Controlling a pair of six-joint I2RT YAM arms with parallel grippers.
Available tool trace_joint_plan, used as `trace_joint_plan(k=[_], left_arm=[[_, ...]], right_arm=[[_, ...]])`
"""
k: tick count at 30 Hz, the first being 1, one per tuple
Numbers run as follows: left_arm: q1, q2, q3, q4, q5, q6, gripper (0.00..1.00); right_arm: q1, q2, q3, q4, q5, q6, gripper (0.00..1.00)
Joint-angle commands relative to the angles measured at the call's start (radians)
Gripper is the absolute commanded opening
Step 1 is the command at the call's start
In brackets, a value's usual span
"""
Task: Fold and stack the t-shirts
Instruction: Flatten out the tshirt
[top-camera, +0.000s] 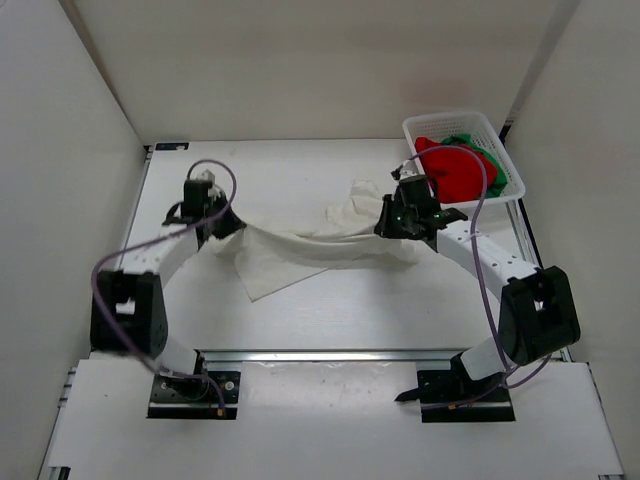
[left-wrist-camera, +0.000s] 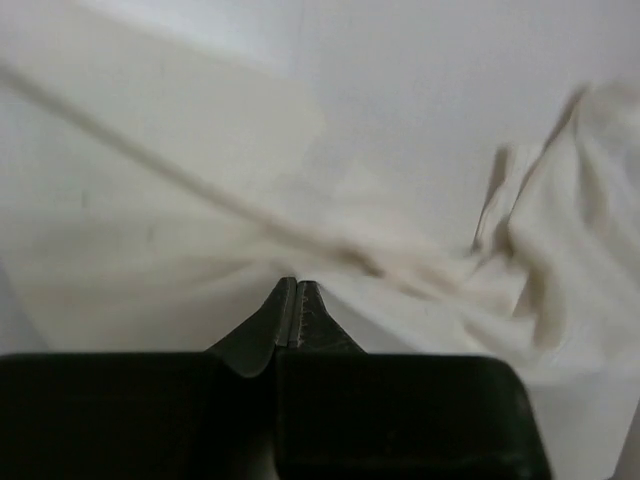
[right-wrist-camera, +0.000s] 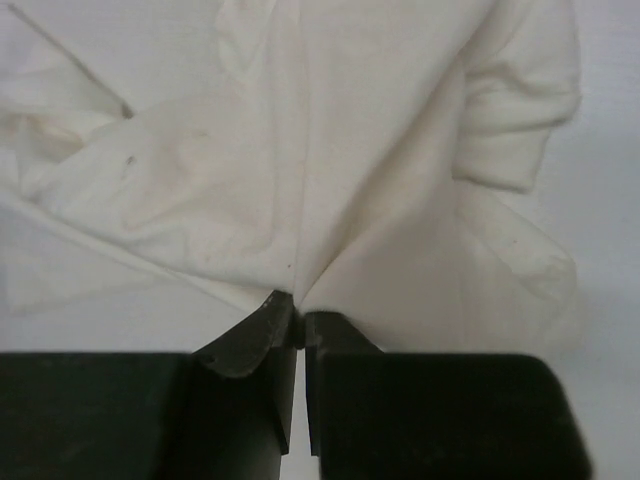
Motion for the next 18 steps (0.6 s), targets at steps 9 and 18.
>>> trace_joint_plan(k=[9, 18], left_arm=[[0.043, 0.421, 0.700, -0.197, -0.004, 0.057, 0.25], [-0.034, 0.074, 0.074, 0.064, -0.028, -0.015, 0.58]], right_arm=[[-0.149, 0.603, 0.846, -0.423, -0.152, -0.086, 0.00], [-0.145, 0.637, 0.844, -0.379, -0.138, -0.078, 0.00]])
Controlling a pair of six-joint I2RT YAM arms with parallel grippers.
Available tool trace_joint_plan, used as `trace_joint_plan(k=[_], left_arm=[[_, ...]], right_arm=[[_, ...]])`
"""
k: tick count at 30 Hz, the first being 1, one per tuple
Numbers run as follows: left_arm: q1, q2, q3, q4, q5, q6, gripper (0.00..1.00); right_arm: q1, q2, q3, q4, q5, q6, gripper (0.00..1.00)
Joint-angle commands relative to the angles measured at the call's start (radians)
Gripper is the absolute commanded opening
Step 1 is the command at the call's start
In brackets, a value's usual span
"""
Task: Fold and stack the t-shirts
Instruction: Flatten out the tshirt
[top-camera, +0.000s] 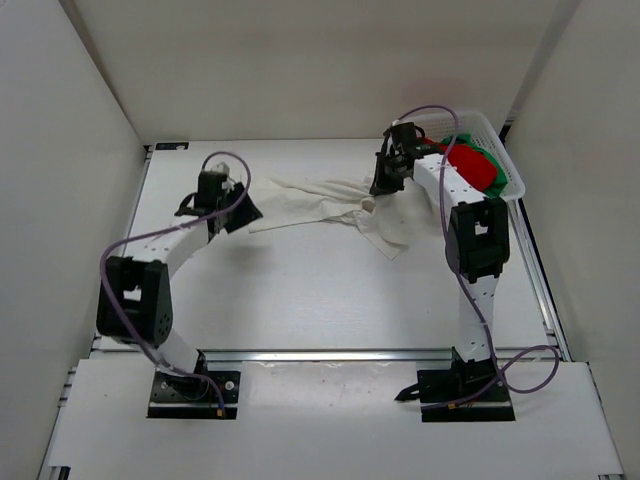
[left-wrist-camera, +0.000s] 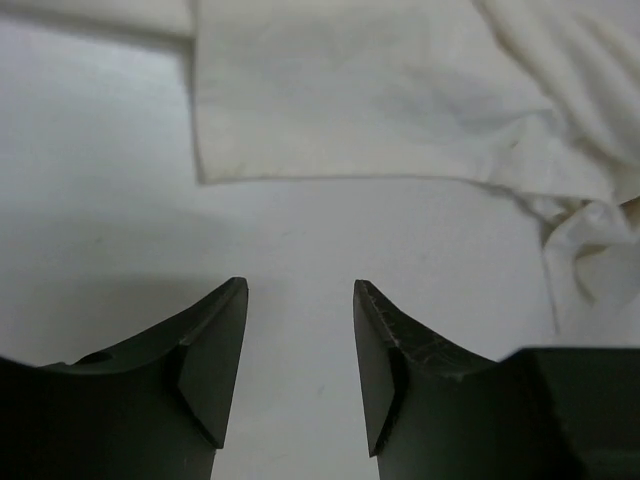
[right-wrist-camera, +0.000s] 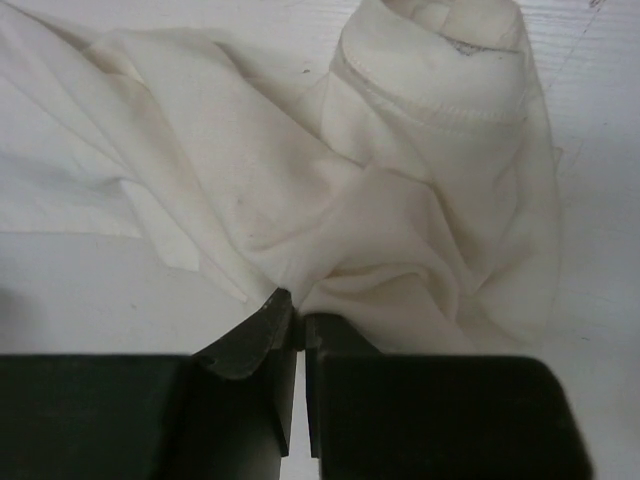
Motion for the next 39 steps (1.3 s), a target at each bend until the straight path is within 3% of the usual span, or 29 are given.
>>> trace_joint_plan(k=[1, 2, 6, 15, 22, 34, 39], left_arm=[[0.035, -0.113, -0.202, 0.097, 0.003, -0.047, 0.57], [0.041, -0.122, -0.251, 0.112, 0.004, -0.050, 0.57], [0.029, -0.077, -0.276, 0.151, -0.003, -0.090, 0.58], [0.037, 0.051, -0.309, 0.352, -0.081, -0.342, 0.56], [0.025, 0.158, -0.287, 0.392, -0.109, -0.466, 0.47], [-0.004, 0.212, -0.207, 0.370, -0.207, -0.497, 0.33], [0.000, 0.224, -0.178, 0.344, -0.221, -0.503, 0.16]], right_arm=[[-0.002, -0.033, 0.005, -0.011, 0.005, -0.012, 0.00], [-0.013, -0.042, -0.003, -0.007, 0.016, -0.015, 0.00], [0.001, -0.096, -0.061, 0.031, 0.024, -0.025, 0.23], [0.047, -0.379, -0.409, 0.238, 0.042, 0.035, 0.41], [0.075, -0.542, -0.645, 0.383, -0.001, 0.080, 0.44], [0.156, -0.704, -0.885, 0.481, -0.021, 0.116, 0.46], [0.151, -0.817, -0.983, 0.507, -0.046, 0.136, 0.48]])
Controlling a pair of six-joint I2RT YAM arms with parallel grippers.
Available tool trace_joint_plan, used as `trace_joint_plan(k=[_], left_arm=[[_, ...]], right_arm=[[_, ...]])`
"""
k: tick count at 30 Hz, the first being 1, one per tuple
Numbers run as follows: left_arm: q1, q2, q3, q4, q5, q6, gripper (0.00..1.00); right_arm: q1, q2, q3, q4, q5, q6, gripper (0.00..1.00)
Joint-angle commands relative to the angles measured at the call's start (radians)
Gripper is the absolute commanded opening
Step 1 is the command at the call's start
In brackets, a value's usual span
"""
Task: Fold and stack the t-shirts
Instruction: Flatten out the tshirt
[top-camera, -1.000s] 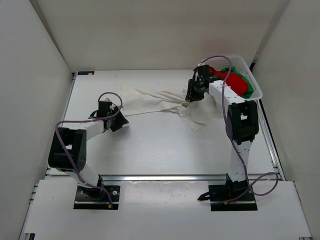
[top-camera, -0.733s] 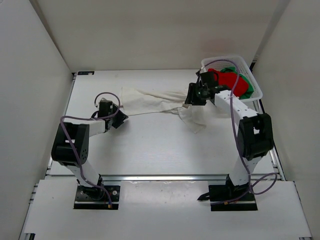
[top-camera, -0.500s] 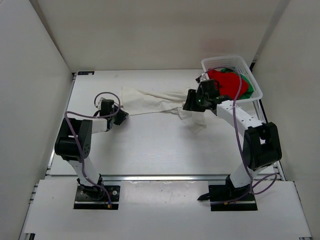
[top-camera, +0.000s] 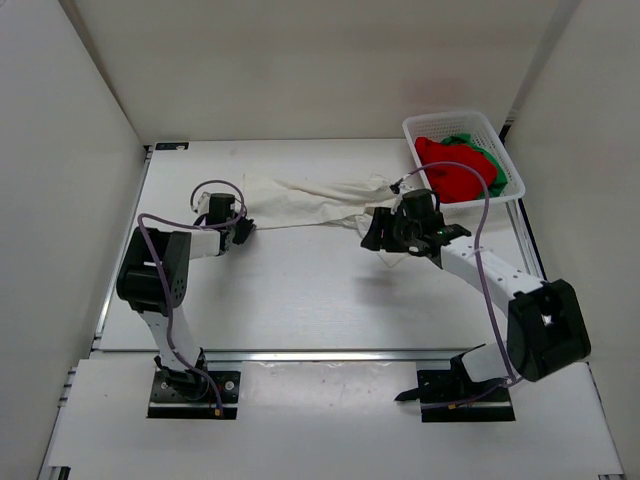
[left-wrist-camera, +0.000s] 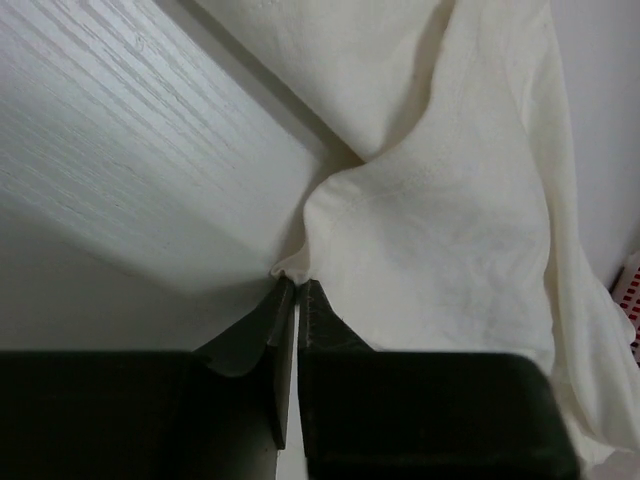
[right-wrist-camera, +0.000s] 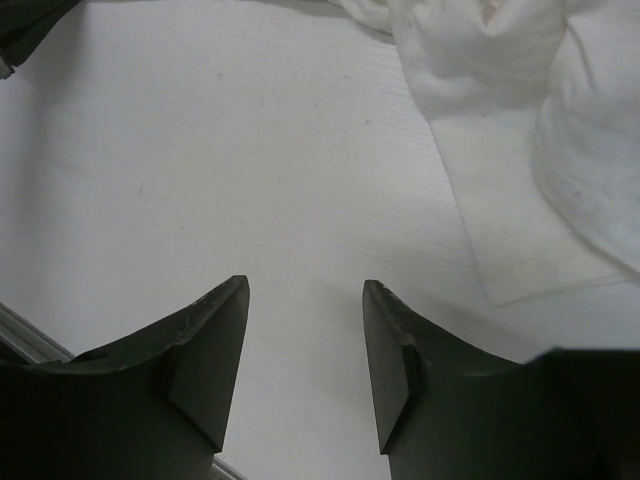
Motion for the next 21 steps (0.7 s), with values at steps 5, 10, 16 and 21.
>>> trace_joint_plan(k=[5, 10, 16, 21], left_arm=[[0.015, 0.023, 0.050, -0.087, -0.029, 0.021, 0.00], [0.046, -0.107, 0.001, -0.047, 0.033, 0.086, 0.00], [0.074, -0.340, -0.033, -0.110, 0.090, 0.194, 0.00], [0.106, -0.348, 0.026, -0.197, 0.139, 0.293, 0.00]], right_arm=[[-0.038, -0.175, -0.124, 0.067, 0.034, 0.037, 0.49], [-0.140, -0.179, -0.169, 0.000, 0.159, 0.060, 0.51], [-0.237, -0.124, -0.204, 0.046, 0.124, 0.041, 0.51], [-0.186, -0.037, -0.201, 0.069, 0.201, 0.005, 0.50]])
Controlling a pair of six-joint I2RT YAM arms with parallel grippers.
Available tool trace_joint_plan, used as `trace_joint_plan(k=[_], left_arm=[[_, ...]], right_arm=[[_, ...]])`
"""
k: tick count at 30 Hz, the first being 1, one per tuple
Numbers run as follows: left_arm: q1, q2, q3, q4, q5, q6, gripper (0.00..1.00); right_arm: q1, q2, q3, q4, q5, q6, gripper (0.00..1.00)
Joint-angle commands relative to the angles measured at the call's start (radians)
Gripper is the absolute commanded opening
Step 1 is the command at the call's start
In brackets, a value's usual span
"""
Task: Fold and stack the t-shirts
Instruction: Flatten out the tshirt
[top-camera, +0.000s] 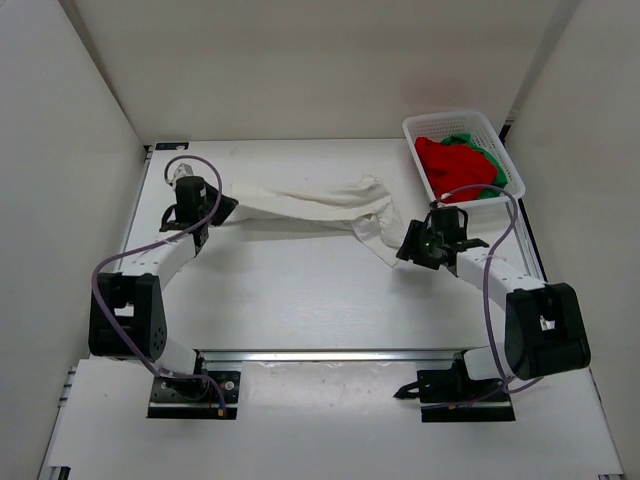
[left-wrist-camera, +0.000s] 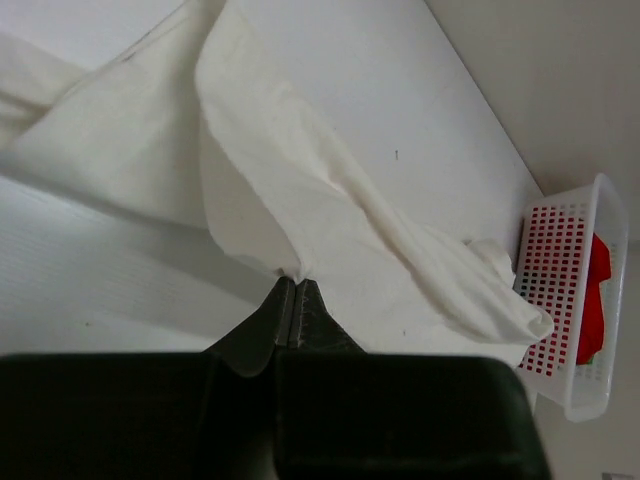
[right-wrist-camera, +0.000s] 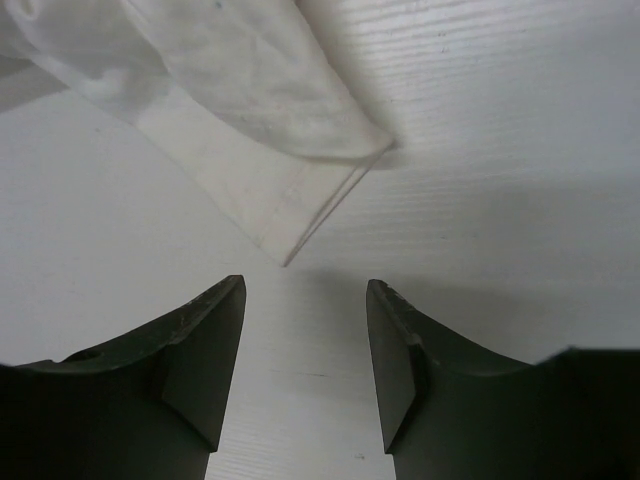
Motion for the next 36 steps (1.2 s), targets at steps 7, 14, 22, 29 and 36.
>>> trace_joint_plan(k=[7, 14, 22, 29, 36], left_arm=[[0.047, -0.032, -0.048, -0.067, 0.123, 0.124, 0.00], [0.013, -0.058, 0.044, -0.078, 0.133, 0.138, 0.00], [0.048, -0.085, 0.085, -0.061, 0.209, 0.124, 0.00], [0.035, -0.078, 0.073, -0.067, 0.214, 0.126, 0.00], [0.027, -0.059, 0.078, -0.049, 0.225, 0.109, 0.00]], right_arm=[[0.148, 0.113, 0.141, 0.035, 0.165, -0.135, 0.47], [0.161, 0.251, 0.242, -0.025, 0.233, -0.099, 0.44], [0.051, 0.167, 0.112, 0.013, 0.241, -0.046, 0.44], [-0.005, 0.319, 0.190, 0.067, 0.170, -0.074, 0.46], [0.020, 0.284, 0.236, 0.220, 0.018, -0.117, 0.04]])
